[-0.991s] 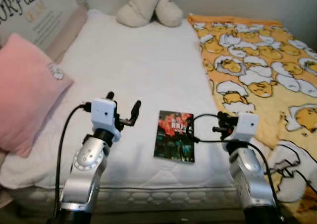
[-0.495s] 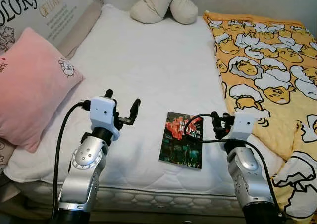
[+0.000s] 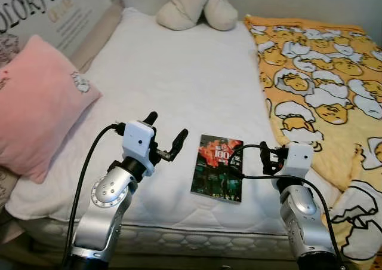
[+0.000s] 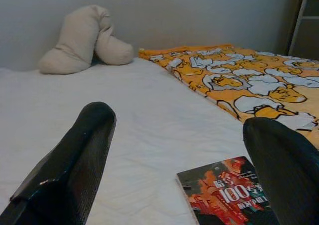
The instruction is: Clean up the room
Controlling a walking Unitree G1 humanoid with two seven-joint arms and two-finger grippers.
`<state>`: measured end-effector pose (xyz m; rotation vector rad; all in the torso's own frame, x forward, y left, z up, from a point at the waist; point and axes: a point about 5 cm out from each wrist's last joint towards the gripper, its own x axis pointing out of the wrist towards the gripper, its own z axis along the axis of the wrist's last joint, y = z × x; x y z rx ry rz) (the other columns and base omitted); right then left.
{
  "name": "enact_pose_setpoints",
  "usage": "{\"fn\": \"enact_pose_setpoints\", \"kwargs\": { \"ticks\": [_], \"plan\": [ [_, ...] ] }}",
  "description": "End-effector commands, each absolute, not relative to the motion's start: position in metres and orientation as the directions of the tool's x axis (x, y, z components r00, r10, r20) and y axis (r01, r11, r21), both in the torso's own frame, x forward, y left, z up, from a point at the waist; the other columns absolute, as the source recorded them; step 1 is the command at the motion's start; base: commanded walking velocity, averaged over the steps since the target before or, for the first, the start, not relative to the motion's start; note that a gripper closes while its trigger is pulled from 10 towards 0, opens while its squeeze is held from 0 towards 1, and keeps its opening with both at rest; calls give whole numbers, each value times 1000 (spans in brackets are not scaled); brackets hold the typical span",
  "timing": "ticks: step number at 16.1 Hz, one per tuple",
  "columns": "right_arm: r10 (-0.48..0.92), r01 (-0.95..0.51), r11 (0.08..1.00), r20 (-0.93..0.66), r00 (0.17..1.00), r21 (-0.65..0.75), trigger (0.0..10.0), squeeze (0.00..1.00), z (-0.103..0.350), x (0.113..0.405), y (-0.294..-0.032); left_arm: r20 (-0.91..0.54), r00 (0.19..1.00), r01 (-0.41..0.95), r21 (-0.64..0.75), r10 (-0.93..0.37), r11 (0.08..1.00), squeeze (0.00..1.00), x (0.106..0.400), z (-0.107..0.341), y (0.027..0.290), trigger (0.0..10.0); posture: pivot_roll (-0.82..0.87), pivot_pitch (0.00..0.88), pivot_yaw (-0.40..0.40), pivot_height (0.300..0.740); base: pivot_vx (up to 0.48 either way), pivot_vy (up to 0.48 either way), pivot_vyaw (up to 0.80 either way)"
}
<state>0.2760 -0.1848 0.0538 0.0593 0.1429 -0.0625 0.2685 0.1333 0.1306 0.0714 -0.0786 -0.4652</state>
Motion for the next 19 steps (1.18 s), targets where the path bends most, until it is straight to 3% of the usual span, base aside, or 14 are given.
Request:
{"fn": "enact_pose_setpoints", "kwargs": {
  "ticks": [1, 7, 8, 13, 14, 19],
  "plan": [
    [-60, 69, 997, -167, 984, 46, 10000, 1000, 50, 274, -185, 57, 903, 421, 81, -426, 904, 0, 274, 133, 140, 10000, 100, 0, -34, 740, 0, 0, -525],
    [22, 15, 988, -243, 970, 153, 10000, 1000, 35, 287, -169, 54, 897, 434, 81, -438, 897, 0, 268, 136, 141, 10000, 143, 0, -16, 740, 0, 0, -444],
    [14, 34, 984, -262, 965, 176, 10000, 0, 32, 289, -168, 46, 896, 436, 88, -441, 896, 0, 265, 137, 143, 10000, 159, 9, -13, 740, 0, 0, 0],
    [14, 113, 930, -341, 940, 349, 10000, 0, 11, 284, -151, 24, 911, 407, 115, -412, 906, 0, 249, 152, 160, 10000, 230, 121, 11, 740, 0, 0, 0],
    [67, 90, 917, -372, 926, 388, 10000, 0, 5, 284, -133, 56, 922, 376, 104, -383, 921, 0, 251, 167, 161, 10000, 257, 166, 17, 740, 0, 0, 0],
    [160, 38, 894, -396, 904, 447, 10000, 0, 3, 291, -97, 40, 931, 355, 132, -363, 926, 0, 244, 175, 171, 10000, 293, 209, 36, 740, 0, 0, 0]
  ]
}}
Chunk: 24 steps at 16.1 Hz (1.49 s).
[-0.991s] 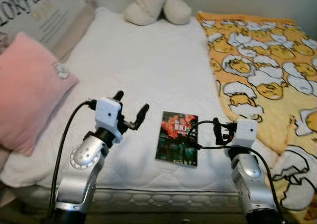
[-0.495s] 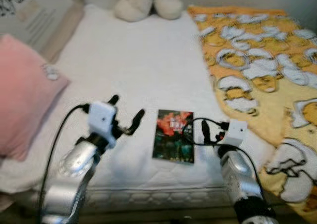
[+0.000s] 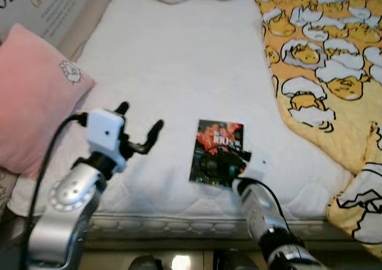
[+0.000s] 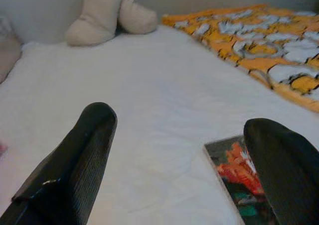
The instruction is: Clean up the room
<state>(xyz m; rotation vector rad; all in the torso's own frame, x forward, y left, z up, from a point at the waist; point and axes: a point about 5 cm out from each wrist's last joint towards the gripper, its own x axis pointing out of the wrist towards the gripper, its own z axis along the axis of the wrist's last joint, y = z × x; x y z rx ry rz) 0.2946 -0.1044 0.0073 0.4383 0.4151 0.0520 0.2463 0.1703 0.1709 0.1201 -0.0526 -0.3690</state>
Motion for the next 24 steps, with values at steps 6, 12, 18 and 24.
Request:
{"fn": "enact_pose_setpoints", "kwargs": {
  "ticks": [6, 12, 18, 24],
  "plan": [
    [246, 175, 771, -540, 805, 613, 10000, 0, -17, 278, -77, 13, 933, 356, 123, -360, 927, 0, 243, 177, 172, 10000, 293, 214, 39, 740, 0, 0, 0],
    [285, 165, 764, -555, 781, 624, 0, 0, -18, 278, -75, 11, 932, 360, 116, -363, 926, 0, 247, 177, 169, 10000, 280, 199, 36, 740, 0, 0, 0],
    [298, 196, 686, -516, 803, 701, 0, 0, -15, 279, -73, 10, 929, 367, 118, -371, 923, 0, 250, 177, 168, 10000, 268, 194, 48, 740, 0, 0, 0],
    [402, 83, 647, -432, 807, 758, 0, 0, -4, 285, -59, 12, 922, 383, 105, -387, 918, 0, 257, 175, 163, 10000, 239, 183, 54, 740, 0, 0, 0]
  ]
}}
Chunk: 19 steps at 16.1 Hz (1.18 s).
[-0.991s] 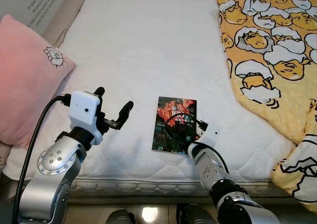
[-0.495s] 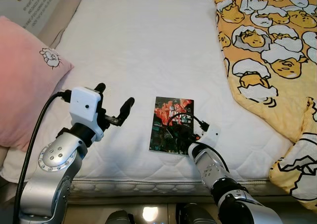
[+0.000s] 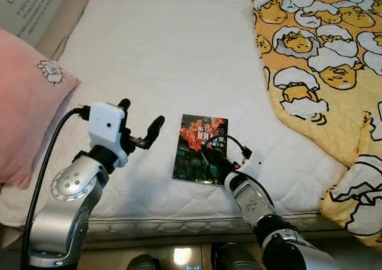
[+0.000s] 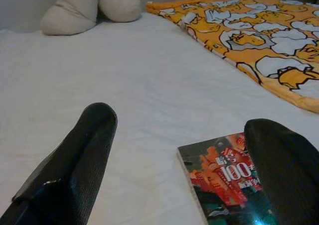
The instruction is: Clean up the room
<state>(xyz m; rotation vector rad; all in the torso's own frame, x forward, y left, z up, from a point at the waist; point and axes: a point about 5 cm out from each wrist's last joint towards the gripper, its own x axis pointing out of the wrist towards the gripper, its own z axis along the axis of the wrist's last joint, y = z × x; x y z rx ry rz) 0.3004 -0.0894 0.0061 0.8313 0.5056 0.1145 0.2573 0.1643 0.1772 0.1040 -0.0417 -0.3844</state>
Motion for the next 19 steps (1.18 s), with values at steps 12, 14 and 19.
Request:
{"fn": "enact_pose_setpoints", "kwargs": {
  "ticks": [12, 14, 19],
  "plan": [
    [270, -197, 911, -166, 948, 361, 0, 0, 71, 308, -125, 51, 934, 354, -8, -353, 935, 0, 291, 153, 124, 10000, 8, 39, -67, 740, 0, 0, 0],
    [229, -185, 941, -129, 965, 284, 0, 0, 82, 306, -141, 25, 957, 290, -23, -289, 957, 0, 298, 142, 124, 10000, -16, 0, -72, 740, 0, 0, 378],
    [145, -131, 972, -59, 988, 195, 0, 0, 91, 301, -161, -7, 980, 196, -123, -199, 973, 0, 303, 124, 127, 10000, -3, 0, -46, 740, 0, 288, 676]
  ]
}}
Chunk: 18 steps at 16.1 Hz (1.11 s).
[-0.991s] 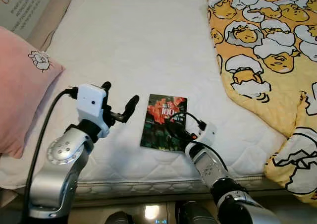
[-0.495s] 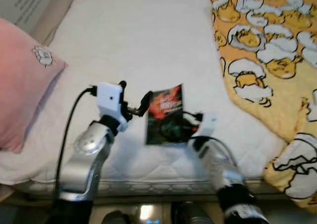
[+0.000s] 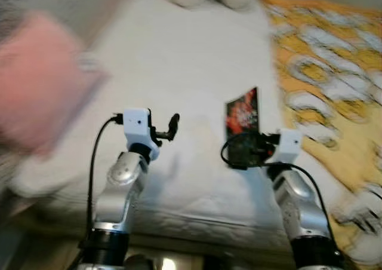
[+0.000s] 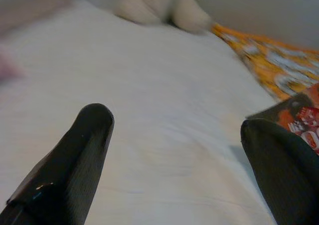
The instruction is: Clean up the room
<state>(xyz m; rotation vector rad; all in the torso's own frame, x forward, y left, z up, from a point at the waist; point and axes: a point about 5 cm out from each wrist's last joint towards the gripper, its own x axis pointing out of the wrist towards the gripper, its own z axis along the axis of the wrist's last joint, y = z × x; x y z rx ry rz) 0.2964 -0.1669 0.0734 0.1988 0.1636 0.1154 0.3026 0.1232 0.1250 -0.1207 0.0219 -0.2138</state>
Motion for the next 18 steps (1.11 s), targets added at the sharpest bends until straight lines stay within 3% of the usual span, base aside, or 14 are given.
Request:
{"fn": "enact_pose_setpoints", "kwargs": {
  "ticks": [1, 4, 8, 12, 14, 18],
  "plan": [
    [133, -121, 974, -54, 990, 190, 0, 0, 92, 302, -163, -12, 985, 168, -88, -170, 982, 0, 302, 122, 128, 10000, 4, 0, -40, 740, 0, 480, 625],
    [97, -91, 983, -28, 995, 162, 0, 0, 99, 313, -171, -89, 991, 104, 0, -103, 995, 0, 302, 105, 133, 10000, 33, 0, -30, 740, 0, 236, 610],
    [55, -46, 990, -65, 996, 136, 0, 0, 87, 311, -171, -32, 995, 97, 12, -97, 995, 0, 313, 117, 149, 10000, 66, 0, -28, 740, 0, 0, 516],
    [47, -39, 987, -50, 998, 158, 0, 0, 82, 308, -160, 15, 975, 220, 66, -222, 973, 0, 320, 130, 146, 10000, 66, 0, 8, 740, 0, 423, 0],
    [18, -10, 984, -44, 999, 176, 0, 0, 82, 310, -159, 33, 959, 278, 89, -281, 957, 0, 324, 135, 140, 10000, 51, 0, 25, 740, 0, 480, -800],
    [41, -31, 988, -60, 997, 153, 0, 0, 77, 308, -155, 8, 967, 253, 89, -255, 963, 0, 329, 130, 137, 10000, 36, 0, 16, 740, 0, 240, -200]
  ]
}}
